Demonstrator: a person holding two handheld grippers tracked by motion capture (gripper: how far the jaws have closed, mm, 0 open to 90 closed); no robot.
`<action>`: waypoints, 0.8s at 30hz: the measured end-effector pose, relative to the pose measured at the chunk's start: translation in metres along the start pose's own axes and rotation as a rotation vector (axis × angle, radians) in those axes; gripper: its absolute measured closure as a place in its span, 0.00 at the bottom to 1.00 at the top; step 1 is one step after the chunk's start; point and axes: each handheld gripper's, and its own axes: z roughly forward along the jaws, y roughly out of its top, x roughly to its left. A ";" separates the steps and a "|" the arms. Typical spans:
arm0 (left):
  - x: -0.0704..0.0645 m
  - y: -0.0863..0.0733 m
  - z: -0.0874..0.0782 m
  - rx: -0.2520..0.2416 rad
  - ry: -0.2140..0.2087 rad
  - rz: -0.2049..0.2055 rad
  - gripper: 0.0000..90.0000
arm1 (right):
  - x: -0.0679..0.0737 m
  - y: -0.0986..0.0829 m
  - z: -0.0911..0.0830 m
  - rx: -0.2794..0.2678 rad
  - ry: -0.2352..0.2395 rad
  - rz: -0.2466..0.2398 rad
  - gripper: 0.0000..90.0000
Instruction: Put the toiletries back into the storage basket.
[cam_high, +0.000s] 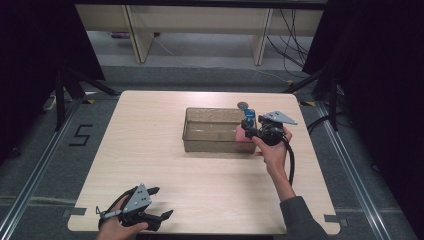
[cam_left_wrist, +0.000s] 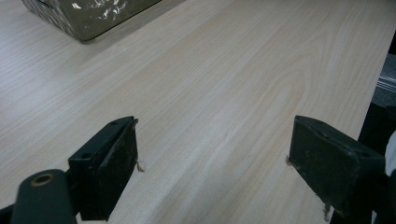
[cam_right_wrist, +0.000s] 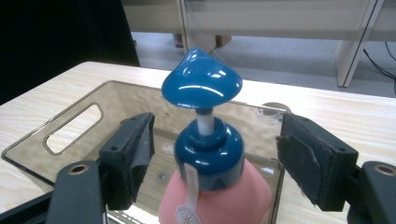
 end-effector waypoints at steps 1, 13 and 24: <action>-0.001 0.000 0.001 -0.022 -0.015 -0.029 0.17 | 0.003 -0.001 -0.001 0.007 -0.008 0.035 0.31; 0.001 0.000 0.001 -0.005 0.006 -0.007 0.17 | 0.000 0.000 -0.011 -0.008 -0.007 0.000 0.31; 0.001 0.000 0.001 -0.005 0.005 -0.008 0.17 | 0.001 -0.003 -0.017 -0.008 0.012 0.024 0.31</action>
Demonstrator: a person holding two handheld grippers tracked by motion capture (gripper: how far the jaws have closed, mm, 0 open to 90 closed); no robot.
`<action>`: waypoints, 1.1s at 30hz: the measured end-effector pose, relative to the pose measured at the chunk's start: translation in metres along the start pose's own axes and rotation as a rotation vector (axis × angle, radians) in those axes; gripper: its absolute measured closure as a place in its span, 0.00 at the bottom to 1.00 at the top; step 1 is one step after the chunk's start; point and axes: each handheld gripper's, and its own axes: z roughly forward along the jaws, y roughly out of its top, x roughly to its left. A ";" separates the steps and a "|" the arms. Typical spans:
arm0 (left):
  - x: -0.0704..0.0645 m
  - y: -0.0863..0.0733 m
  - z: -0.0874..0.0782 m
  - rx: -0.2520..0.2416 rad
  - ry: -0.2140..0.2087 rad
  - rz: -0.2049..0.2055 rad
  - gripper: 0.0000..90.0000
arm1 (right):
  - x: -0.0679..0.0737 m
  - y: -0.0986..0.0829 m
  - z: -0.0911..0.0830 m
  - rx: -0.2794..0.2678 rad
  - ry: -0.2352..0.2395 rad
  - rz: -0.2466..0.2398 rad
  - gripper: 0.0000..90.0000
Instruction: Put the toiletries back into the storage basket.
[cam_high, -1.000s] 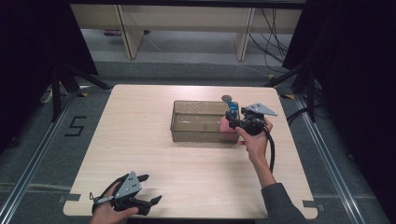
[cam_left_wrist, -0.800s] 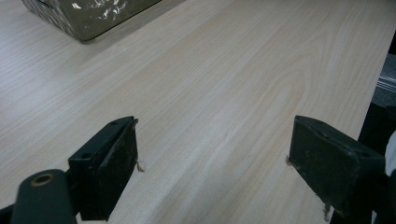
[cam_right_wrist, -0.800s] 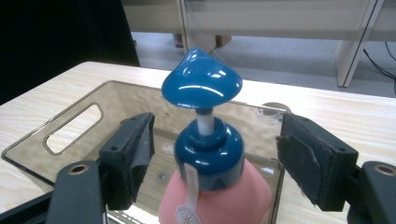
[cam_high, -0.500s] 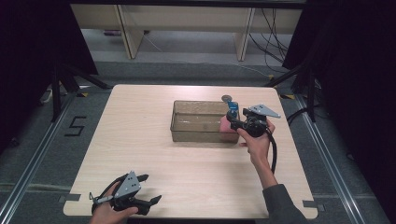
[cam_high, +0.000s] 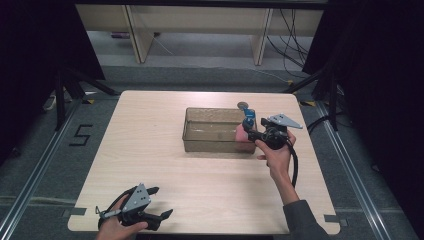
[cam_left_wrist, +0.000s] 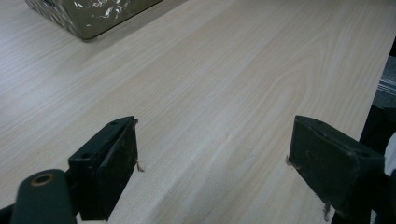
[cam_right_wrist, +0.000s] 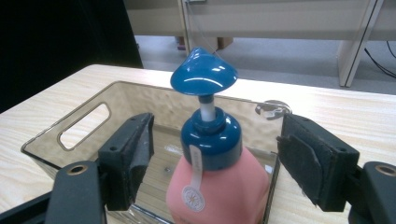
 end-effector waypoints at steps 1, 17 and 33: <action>-0.002 0.000 0.000 -0.018 -0.013 -0.024 0.17 | 0.001 0.000 -0.001 0.005 0.000 -0.003 0.30; -0.001 0.000 0.000 -0.010 -0.009 -0.017 0.17 | 0.005 -0.002 -0.011 -0.011 0.020 0.009 0.27; -0.002 0.000 0.000 -0.008 -0.007 -0.032 0.17 | 0.009 -0.006 -0.022 -0.021 0.031 0.010 0.25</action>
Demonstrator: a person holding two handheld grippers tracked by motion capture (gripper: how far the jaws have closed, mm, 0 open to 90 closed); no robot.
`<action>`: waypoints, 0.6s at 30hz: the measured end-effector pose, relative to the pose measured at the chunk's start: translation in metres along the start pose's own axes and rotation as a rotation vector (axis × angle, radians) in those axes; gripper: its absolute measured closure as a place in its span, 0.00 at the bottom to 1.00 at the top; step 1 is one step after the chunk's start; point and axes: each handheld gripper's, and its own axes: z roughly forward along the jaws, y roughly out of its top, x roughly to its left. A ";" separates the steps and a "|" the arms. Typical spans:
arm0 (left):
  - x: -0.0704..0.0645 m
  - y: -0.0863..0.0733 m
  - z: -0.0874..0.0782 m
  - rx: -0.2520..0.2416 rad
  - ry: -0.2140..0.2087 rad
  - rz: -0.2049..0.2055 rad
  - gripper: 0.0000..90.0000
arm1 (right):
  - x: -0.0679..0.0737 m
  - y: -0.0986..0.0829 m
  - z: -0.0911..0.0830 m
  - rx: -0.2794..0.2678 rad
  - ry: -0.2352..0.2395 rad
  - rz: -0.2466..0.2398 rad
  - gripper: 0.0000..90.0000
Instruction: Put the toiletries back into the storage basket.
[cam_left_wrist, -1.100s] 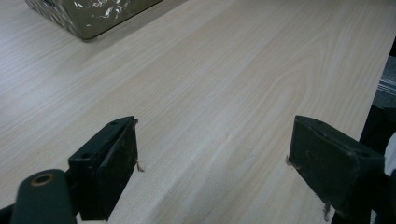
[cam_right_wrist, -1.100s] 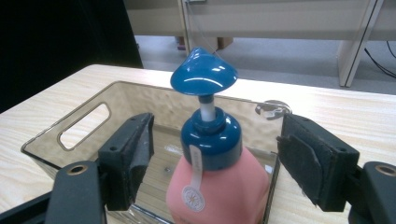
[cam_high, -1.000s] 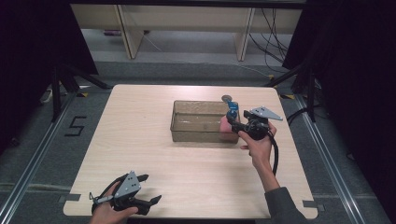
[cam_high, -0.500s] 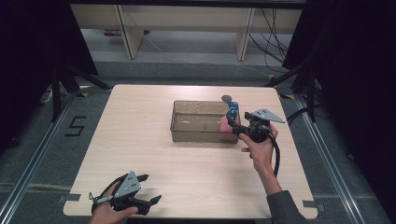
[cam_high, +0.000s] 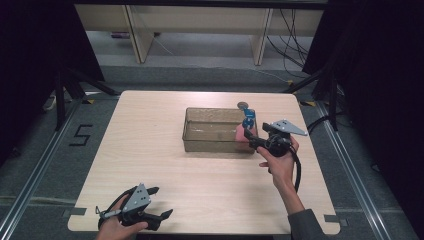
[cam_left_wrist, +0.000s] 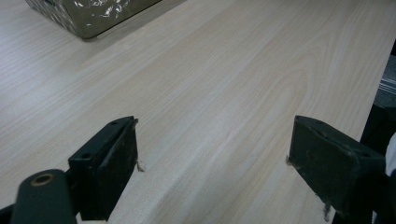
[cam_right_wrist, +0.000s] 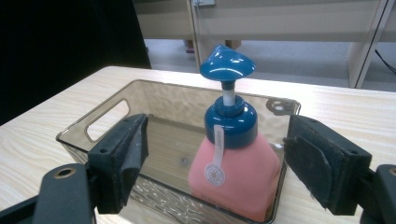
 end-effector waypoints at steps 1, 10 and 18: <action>0.000 0.000 0.000 0.000 0.000 0.000 0.17 | 0.001 0.000 -0.002 0.007 0.004 0.010 0.25; 0.001 0.000 0.000 0.002 0.000 0.005 0.17 | 0.002 -0.004 -0.008 -0.002 0.017 0.014 0.25; 0.001 0.000 0.000 -0.001 0.003 0.005 0.17 | 0.002 -0.004 -0.014 0.012 0.016 0.004 0.24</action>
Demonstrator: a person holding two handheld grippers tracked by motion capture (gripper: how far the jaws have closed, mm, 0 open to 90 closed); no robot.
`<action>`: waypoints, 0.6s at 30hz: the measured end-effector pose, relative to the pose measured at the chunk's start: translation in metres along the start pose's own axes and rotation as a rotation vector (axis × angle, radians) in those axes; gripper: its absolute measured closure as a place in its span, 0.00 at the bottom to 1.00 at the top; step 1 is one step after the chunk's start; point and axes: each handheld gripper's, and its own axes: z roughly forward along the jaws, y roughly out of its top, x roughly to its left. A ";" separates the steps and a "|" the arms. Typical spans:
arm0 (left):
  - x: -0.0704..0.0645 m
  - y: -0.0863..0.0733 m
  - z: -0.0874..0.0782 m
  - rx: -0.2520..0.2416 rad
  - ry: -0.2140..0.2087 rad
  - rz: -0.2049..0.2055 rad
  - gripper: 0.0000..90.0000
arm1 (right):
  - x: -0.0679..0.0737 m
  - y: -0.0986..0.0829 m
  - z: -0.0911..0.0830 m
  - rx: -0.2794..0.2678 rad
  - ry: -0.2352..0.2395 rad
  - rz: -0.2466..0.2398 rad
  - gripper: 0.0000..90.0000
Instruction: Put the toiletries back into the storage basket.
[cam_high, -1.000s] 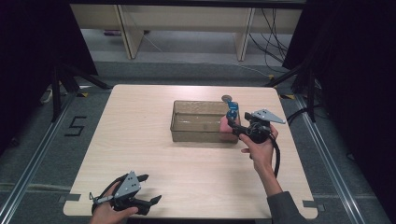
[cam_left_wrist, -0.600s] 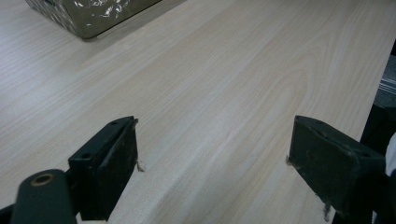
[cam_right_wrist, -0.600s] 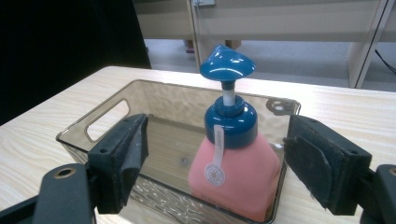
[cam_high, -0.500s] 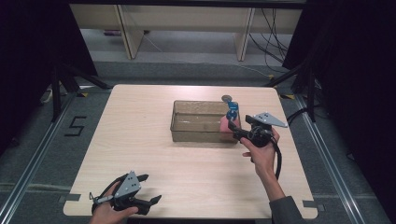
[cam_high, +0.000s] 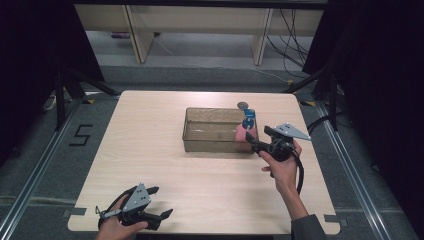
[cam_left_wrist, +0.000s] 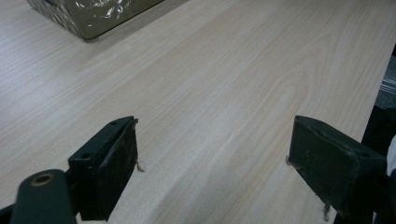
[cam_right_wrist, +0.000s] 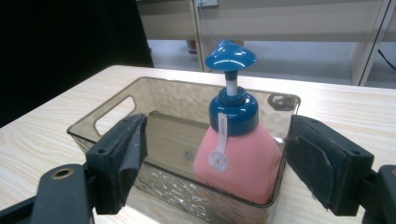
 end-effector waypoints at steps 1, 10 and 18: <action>0.000 0.000 0.000 0.000 0.000 -0.001 0.17 | 0.002 -0.001 0.000 -0.006 0.003 0.018 0.24; 0.000 0.000 -0.001 0.009 0.001 -0.001 0.17 | 0.003 -0.004 -0.004 -0.005 0.008 0.016 0.24; 0.000 0.001 -0.001 0.006 -0.001 0.000 0.17 | 0.002 -0.007 -0.006 -0.013 0.019 -0.005 0.24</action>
